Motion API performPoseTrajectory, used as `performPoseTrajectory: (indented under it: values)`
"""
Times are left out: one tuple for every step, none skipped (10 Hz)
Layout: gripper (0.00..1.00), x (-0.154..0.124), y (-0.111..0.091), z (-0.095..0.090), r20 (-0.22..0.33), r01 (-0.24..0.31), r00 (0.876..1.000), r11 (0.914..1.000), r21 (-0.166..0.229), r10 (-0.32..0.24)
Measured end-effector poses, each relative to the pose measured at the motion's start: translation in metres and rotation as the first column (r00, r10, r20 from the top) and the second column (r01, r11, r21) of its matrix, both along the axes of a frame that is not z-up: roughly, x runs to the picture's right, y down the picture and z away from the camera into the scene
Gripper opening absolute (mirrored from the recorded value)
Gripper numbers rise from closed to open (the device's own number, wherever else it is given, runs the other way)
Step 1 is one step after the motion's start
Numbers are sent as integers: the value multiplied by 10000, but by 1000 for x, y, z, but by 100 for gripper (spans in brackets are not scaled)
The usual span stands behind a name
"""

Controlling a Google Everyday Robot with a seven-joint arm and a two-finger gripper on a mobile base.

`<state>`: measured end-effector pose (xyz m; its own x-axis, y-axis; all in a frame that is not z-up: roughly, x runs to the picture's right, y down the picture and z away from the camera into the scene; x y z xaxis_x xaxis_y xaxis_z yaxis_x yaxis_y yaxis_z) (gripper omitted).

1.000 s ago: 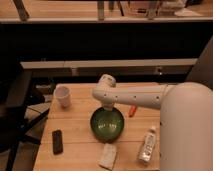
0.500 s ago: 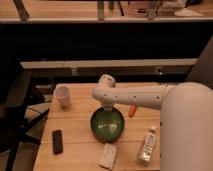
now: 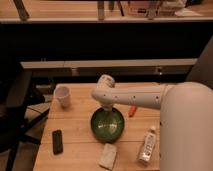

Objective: Drag the ceramic bowl in a circle

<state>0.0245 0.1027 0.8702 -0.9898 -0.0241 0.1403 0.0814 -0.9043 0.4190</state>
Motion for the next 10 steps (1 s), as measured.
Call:
performPoseTrajectory:
  values:
    - [1, -1, 0, 0, 36, 72, 10000, 10000, 2, -72]
    - [1, -1, 0, -1, 57, 121, 9999, 9999, -3, -121]
    - [1, -1, 0, -2, 83, 170, 9998, 9999, -13, -170]
    - [1, -1, 1, -2, 107, 205, 9997, 9998, -28, -204]
    - [1, -1, 1, -2, 126, 231, 9997, 9997, -39, -231]
    - [1, 0, 1, -3, 144, 267, 9995, 9996, -38, -266]
    - [1, -1, 1, -3, 184, 322, 9993, 9995, -34, -321]
    - [1, -1, 1, -4, 218, 346, 9992, 9994, -32, -345]
    - [1, -1, 1, -4, 263, 377, 9989, 9993, -35, -376]
    - [1, -1, 1, -4, 274, 389, 9989, 9992, -44, -388]
